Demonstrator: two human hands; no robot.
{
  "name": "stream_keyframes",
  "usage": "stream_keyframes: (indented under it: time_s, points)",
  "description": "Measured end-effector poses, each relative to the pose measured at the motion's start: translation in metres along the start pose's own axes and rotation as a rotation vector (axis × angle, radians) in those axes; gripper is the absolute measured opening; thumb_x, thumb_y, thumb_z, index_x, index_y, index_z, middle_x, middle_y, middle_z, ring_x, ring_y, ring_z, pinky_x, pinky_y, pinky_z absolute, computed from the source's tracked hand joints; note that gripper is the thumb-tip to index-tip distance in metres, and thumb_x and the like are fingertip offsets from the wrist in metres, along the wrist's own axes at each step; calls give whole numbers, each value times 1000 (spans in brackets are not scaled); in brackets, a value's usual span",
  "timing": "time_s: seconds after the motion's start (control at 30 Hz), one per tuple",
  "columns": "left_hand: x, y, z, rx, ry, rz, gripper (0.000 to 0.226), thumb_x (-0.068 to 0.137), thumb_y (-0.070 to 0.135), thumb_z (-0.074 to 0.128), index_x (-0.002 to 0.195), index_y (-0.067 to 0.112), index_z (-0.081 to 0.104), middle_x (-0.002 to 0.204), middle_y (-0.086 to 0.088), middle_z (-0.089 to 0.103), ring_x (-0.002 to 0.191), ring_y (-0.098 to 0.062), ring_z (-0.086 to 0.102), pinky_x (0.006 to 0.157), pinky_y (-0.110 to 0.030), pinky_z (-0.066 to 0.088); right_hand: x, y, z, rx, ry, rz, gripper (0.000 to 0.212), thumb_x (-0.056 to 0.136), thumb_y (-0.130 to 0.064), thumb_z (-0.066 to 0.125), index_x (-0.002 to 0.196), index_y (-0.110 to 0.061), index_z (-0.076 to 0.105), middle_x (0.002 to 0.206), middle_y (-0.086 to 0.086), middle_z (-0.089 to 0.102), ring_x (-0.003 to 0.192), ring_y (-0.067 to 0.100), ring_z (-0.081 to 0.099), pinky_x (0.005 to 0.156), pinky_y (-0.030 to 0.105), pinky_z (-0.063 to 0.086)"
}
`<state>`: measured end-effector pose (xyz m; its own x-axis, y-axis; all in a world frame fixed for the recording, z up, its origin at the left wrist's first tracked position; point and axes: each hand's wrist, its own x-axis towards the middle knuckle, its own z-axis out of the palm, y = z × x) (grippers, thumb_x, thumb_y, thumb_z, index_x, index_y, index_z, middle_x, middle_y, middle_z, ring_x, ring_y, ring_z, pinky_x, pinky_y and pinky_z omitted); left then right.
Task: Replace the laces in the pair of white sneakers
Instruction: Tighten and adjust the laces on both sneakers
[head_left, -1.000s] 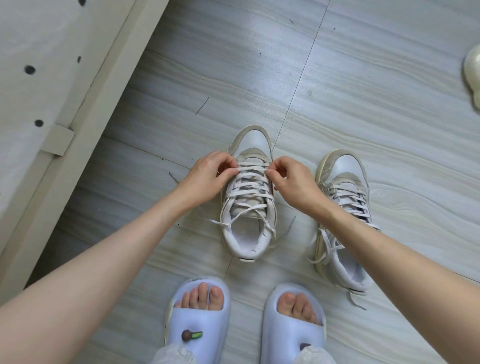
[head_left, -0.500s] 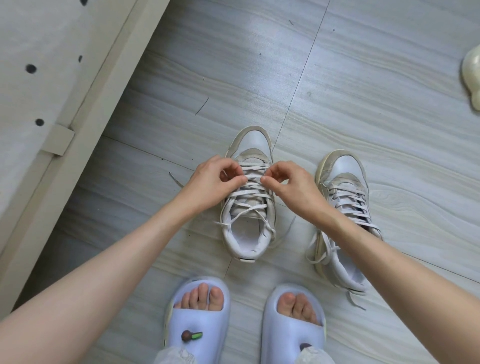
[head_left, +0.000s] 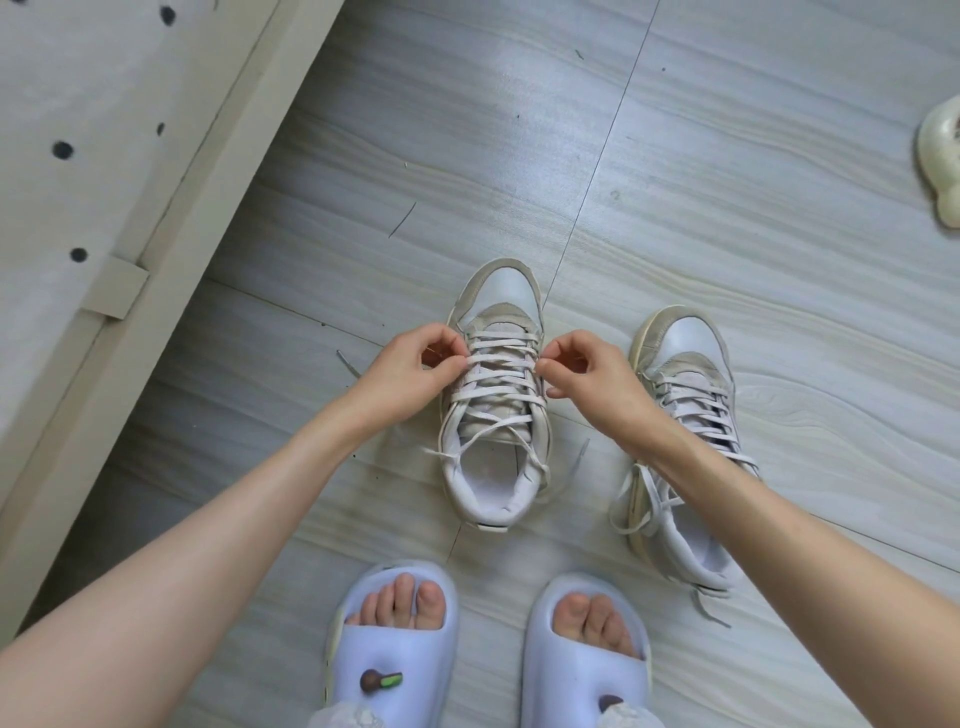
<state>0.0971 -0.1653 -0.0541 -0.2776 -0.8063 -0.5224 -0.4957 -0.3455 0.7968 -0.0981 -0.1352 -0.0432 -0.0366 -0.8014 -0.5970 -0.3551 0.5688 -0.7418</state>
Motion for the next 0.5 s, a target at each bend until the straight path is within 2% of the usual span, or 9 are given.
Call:
stream_keyframes:
  time_s: [0.1, 0.2, 0.3, 0.37, 0.43, 0.5]
  points:
    - [-3, 2, 3, 38, 32, 66, 14, 84, 16, 65, 80, 27, 57, 88, 4, 60, 81, -14, 57, 80, -29, 49, -5, -2, 2, -104, 38, -118, 9, 84, -17, 66, 78, -20, 59, 87, 1, 61, 80, 12, 57, 82, 27, 45]
    - [-6, 7, 8, 223, 9, 136, 16, 79, 25, 71, 75, 34, 59, 89, 8, 53, 74, -8, 53, 70, -14, 41, -7, -7, 7, -317, -11, -190, 3, 82, -22, 68, 85, -20, 67, 94, -2, 53, 85, 8, 50, 76, 16, 33]
    - [-2, 11, 10, 385, 12, 156, 12, 79, 27, 71, 75, 32, 61, 85, 11, 45, 67, -1, 49, 65, -8, 35, -2, -11, 9, -491, -35, -209, 7, 85, -25, 64, 88, -20, 68, 99, -1, 49, 91, 10, 48, 71, 17, 26]
    - [0, 13, 11, 430, 11, 161, 12, 80, 22, 68, 76, 29, 59, 88, 9, 46, 66, 0, 48, 66, -11, 34, -1, -12, 9, -528, -45, -217, 7, 87, -22, 60, 88, -18, 66, 101, 0, 49, 95, 13, 50, 73, 20, 28]
    - [-1, 15, 10, 417, 13, 158, 15, 81, 19, 66, 74, 28, 56, 89, 8, 47, 69, -3, 52, 69, -14, 35, -2, -10, 7, -498, -31, -215, 7, 90, -19, 55, 87, -16, 62, 101, 0, 50, 94, 13, 49, 76, 20, 29]
    - [-4, 13, 7, 305, 23, 109, 19, 82, 16, 66, 71, 27, 55, 87, 10, 48, 78, -10, 58, 70, -14, 41, -6, -5, 4, -411, -16, -187, 8, 91, -17, 54, 86, -14, 59, 100, 1, 52, 93, 13, 49, 80, 20, 33]
